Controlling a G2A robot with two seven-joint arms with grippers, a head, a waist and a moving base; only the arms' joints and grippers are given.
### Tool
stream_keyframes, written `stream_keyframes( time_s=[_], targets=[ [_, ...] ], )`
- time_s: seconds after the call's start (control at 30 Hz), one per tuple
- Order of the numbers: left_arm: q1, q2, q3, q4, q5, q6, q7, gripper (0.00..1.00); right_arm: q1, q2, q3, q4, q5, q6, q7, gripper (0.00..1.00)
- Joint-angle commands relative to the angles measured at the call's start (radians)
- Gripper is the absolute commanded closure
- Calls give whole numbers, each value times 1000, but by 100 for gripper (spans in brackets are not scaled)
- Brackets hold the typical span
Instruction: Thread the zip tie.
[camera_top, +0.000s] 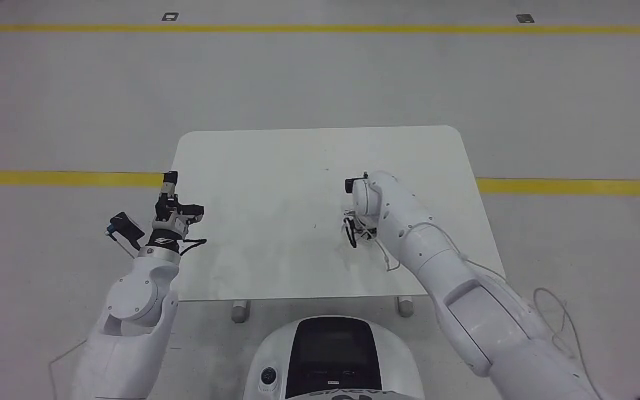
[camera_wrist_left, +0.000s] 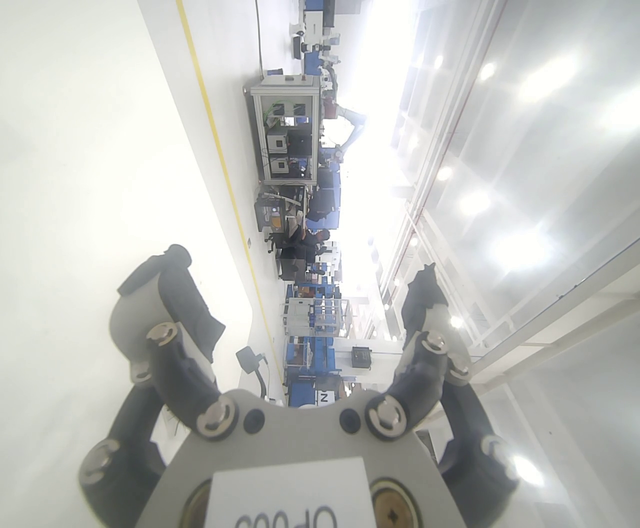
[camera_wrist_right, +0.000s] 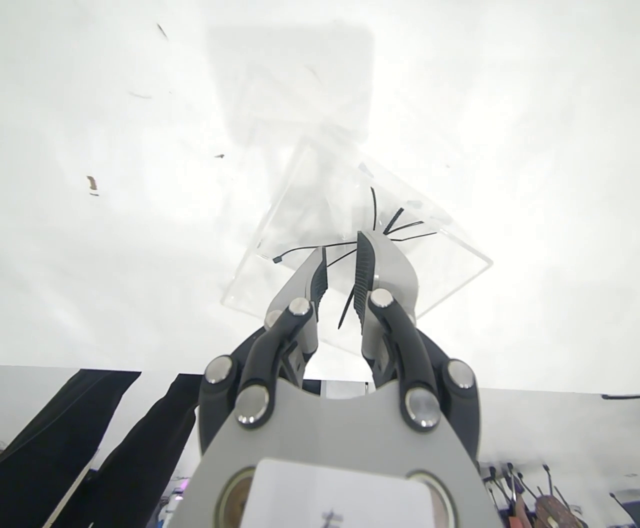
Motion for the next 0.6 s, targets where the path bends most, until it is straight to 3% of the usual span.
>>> stream_keyframes(
  time_s=[0.0, 0.1, 0.17, 0.57],
  targets=[
    [0, 0, 0, 0, 0, 0, 0, 0, 2, -6, 8, 12, -7, 0, -3, 88],
    [0, 0, 0, 0, 0, 0, 0, 0, 4, -15, 20, 29, -17, 0, -7, 91],
    [0, 0, 0, 0, 0, 0, 0, 0, 6, -21, 26, 39, -23, 0, -10, 100],
    [0, 0, 0, 0, 0, 0, 0, 0, 6, -41, 80, 41, -77, 0, -6, 100]
  ],
)
